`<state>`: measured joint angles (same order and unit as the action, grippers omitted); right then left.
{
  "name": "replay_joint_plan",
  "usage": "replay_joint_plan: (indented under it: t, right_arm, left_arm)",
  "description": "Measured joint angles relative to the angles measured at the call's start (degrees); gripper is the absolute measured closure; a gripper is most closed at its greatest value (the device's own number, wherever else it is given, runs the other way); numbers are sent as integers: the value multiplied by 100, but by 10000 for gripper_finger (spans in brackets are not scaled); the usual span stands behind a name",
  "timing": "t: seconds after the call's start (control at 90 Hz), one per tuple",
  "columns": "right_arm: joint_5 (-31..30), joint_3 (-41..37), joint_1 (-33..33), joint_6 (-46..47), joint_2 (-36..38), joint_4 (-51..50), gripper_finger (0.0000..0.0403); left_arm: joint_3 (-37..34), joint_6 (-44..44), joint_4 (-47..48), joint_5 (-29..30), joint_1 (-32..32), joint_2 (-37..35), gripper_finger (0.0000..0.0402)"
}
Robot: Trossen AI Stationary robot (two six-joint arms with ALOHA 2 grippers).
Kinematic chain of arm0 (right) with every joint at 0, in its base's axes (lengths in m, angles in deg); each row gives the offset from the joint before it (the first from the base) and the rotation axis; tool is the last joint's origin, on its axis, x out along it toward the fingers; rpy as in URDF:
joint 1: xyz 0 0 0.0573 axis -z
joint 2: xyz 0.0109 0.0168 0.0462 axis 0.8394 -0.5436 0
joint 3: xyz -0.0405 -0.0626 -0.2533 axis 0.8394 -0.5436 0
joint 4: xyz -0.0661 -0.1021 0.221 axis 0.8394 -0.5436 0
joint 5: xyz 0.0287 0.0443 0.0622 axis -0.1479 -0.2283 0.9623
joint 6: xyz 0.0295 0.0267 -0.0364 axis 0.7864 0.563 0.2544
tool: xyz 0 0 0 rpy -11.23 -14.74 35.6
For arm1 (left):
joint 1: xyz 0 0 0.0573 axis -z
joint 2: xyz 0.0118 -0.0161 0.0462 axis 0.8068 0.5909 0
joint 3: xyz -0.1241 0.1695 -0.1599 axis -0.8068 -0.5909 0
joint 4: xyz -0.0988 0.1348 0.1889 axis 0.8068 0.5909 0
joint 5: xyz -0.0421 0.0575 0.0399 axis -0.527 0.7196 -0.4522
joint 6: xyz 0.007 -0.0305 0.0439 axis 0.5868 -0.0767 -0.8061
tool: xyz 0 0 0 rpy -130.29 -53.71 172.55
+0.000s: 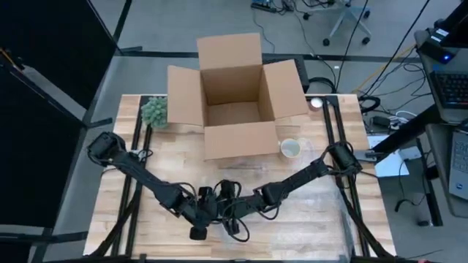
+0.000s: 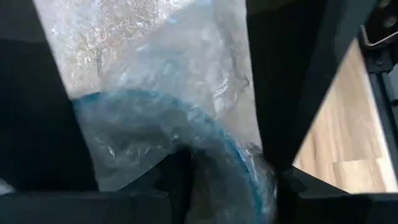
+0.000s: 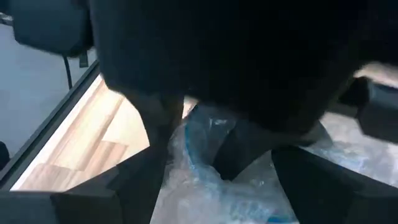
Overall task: Wrap mug
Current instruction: Wrap the red cup in the bubble wrap
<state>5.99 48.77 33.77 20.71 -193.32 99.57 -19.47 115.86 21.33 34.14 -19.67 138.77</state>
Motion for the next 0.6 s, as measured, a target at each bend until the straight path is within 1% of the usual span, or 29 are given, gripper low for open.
replay_joint_plan:
  t: [0.111, 0.289, 0.467, 0.6]
  right_arm:
    - [-14, -16, -57, -184, 172, -137, 124]
    - [-31, 6, -123, -185, 438, -217, 124]
    - [-32, -1, -156, -6, 392, -40, 124]
    - [-38, 8, -105, 75, 295, -202, 124]
  left_arm:
    - [-10, 11, 25, 26, 15, 16, 279]
    - [-28, 58, 58, 23, 14, 6, 279]
    - [-37, 59, 62, 44, 15, 6, 279]
    - [-39, 47, 57, 58, 15, 9, 279]
